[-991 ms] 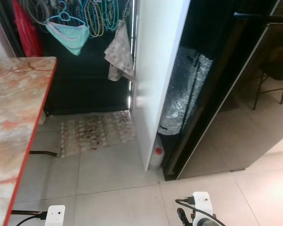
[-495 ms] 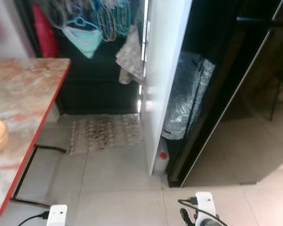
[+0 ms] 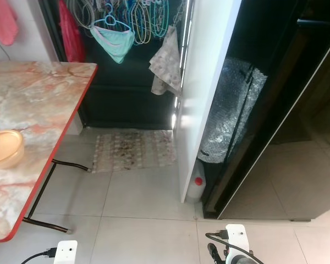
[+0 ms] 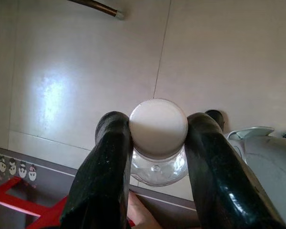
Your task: Restocking fridge
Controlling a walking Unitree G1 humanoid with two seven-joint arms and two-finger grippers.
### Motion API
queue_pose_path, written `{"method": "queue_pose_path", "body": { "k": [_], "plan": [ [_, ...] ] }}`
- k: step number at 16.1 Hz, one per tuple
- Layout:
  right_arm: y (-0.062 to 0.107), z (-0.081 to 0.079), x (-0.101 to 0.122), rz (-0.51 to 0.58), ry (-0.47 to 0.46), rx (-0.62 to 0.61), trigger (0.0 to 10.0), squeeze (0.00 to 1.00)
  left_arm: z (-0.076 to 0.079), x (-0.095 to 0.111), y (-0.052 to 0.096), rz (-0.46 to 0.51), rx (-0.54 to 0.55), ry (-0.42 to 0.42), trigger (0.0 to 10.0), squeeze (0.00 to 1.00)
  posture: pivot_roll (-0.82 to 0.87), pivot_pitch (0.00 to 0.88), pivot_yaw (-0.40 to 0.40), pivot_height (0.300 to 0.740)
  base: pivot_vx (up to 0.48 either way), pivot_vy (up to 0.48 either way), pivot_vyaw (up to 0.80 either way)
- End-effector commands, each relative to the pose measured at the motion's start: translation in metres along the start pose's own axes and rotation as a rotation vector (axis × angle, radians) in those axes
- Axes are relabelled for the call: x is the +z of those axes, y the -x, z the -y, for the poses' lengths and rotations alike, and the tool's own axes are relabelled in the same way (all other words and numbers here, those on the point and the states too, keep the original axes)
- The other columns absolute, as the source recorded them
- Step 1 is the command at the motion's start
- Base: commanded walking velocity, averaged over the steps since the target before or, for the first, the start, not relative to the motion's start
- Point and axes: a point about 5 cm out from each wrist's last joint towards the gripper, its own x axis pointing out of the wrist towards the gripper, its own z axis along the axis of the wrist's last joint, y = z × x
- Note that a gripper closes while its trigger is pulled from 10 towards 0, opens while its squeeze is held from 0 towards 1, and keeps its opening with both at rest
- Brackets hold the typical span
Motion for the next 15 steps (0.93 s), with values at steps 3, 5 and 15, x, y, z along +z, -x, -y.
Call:
{"method": "queue_pose_path", "body": {
  "k": [3,5,15],
  "plan": [
    [-0.0001,0.0013,0.0003,-0.008,0.002,-0.009,10.0,0.0,-0.001,-0.0015,0.0001,-0.008,-0.004,0.002,10.0,0.0,0.12,0.0,-0.062,0.74,0.0,0.0,-0.15],
    [-0.0001,0.0009,0.0004,-0.009,0.006,-0.002,10.0,0.0,-0.0013,-0.0016,0.0001,-0.009,0.0,0.0,10.0,0.0,0.12,0.0,-0.061,0.74,0.266,0.0,-0.79],
    [-0.0002,0.0008,0.001,-0.005,0.012,-0.003,10.0,0.0,-0.0014,-0.0016,0.0001,-0.009,-0.001,0.0,10.0,0.0,0.12,0.0,-0.061,0.74,0.269,0.0,0.0]
  ]
}}
